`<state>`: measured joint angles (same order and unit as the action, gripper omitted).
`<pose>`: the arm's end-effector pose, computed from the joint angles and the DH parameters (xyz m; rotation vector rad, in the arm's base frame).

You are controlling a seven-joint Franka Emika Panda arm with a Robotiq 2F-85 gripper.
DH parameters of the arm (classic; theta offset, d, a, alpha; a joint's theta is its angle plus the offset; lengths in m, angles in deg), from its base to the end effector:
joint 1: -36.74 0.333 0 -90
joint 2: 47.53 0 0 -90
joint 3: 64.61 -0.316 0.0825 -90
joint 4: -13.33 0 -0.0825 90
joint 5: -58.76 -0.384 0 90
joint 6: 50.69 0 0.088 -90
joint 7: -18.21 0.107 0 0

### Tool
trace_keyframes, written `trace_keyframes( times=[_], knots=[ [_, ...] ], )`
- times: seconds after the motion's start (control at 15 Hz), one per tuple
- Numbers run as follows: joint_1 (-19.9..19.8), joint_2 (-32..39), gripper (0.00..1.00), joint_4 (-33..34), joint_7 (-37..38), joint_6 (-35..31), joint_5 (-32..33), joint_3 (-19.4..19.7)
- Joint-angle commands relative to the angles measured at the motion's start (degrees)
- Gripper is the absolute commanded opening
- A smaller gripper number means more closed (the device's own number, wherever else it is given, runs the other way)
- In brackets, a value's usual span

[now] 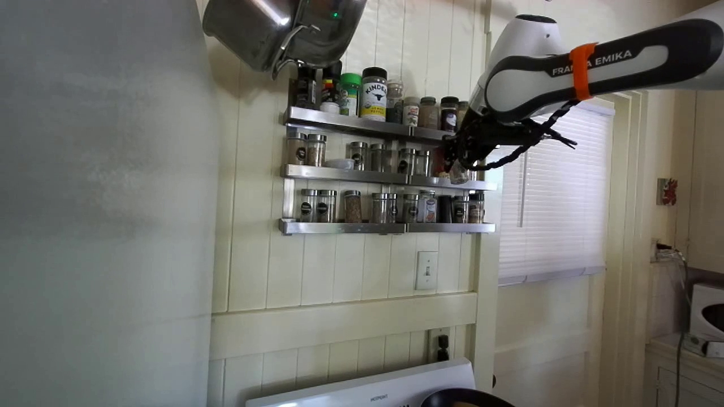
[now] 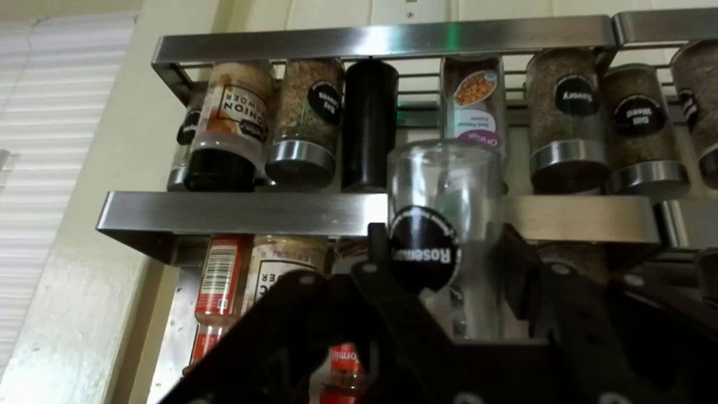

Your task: Put the spice bottle on the stove

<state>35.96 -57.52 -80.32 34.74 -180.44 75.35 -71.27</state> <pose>0.5346 0.0555 0.7726 2.7373 -0.1202 1.2266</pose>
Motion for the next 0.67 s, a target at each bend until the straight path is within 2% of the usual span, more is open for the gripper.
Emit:
trace_keyframes(
  times=[0.0,0.47,0.6],
  knots=[
    [0.97,-1.66,0.23,1.05,-3.46,8.12,-4.10,1.05],
    [1.46,-6.63,0.23,-5.69,-13.53,23.19,-16.27,4.74],
    [1.57,-7.67,0.23,-8.25,-18.43,27.02,-20.72,6.94]
  ],
)
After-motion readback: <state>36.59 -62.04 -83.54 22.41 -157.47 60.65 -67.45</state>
